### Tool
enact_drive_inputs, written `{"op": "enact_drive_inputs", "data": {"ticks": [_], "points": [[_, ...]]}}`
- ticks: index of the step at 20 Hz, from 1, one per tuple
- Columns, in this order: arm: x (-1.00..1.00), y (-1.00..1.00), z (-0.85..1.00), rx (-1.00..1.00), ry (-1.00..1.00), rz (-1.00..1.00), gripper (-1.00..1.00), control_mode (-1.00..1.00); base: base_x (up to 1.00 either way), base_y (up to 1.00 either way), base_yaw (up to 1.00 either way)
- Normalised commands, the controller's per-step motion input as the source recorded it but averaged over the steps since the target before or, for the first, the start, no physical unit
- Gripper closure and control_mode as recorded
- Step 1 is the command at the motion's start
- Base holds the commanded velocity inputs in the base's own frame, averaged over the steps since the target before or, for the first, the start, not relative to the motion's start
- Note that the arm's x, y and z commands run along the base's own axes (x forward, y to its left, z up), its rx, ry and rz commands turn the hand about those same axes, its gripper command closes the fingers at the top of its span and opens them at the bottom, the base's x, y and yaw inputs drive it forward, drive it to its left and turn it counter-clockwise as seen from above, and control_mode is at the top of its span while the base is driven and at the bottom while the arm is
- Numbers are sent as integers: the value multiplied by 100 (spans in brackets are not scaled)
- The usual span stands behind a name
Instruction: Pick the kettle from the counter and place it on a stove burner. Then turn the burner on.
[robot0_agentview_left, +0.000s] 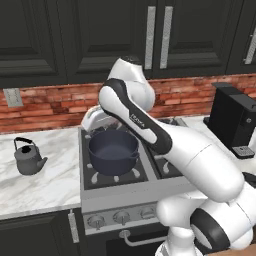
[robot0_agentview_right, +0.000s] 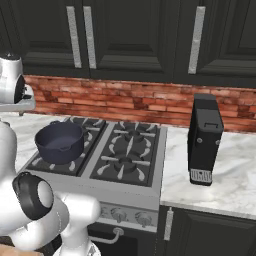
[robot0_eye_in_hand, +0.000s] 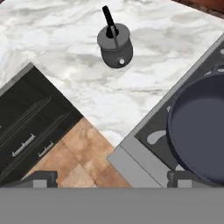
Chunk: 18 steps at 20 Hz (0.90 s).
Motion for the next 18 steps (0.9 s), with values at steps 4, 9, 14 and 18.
{"op": "enact_drive_inputs", "data": {"ticks": [4, 9, 14, 18], "points": [[0, 70, -11, 0, 0, 42, -100, -100, 0, 0, 0], [0, 69, -9, 0, 0, 41, -100, -100, 0, 0, 0], [0, 56, -7, -3, -3, 35, -100, -100, 0, 0, 0], [0, 36, -1, -11, -7, 16, -100, -100, 0, 0, 0]]}}
